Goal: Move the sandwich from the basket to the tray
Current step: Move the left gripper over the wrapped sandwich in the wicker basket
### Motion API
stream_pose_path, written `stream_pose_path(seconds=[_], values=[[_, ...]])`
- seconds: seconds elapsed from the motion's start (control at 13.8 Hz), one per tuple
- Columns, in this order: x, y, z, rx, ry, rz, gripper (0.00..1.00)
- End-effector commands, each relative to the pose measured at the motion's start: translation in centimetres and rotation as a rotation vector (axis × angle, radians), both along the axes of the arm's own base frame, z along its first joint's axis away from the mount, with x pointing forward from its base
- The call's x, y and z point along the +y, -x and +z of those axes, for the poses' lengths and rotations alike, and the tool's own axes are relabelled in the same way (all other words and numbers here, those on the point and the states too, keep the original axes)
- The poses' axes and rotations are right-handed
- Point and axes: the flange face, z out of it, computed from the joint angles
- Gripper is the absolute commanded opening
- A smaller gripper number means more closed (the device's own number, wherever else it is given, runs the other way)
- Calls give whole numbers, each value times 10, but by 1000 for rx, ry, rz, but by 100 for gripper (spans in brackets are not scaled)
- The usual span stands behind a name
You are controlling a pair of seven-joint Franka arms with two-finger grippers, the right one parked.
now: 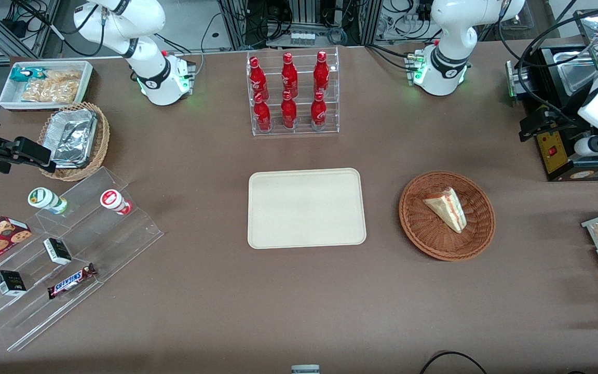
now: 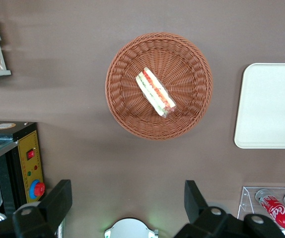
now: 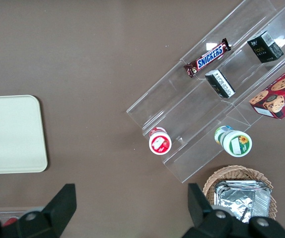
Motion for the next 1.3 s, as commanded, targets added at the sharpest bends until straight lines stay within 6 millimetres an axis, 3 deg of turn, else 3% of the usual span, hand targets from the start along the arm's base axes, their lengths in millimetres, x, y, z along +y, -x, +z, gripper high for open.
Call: stream_pose_path(seconds=[0.0,0.07,0.36,0.65,0.8,1.01,1.23], values=[[-19,1,-1,-3,-21,-45,100],[-21,2,-7,16,-19,-49,100],[-28,-6,-72,101,-14,-65,100],[-30,-2,-158,62,-12,-64,100],[-29,2,-186,24,-12,-46,100],[-49,7,-220,-35,-30,171,100],[-55,14,-253,-115,-24,442,100]])
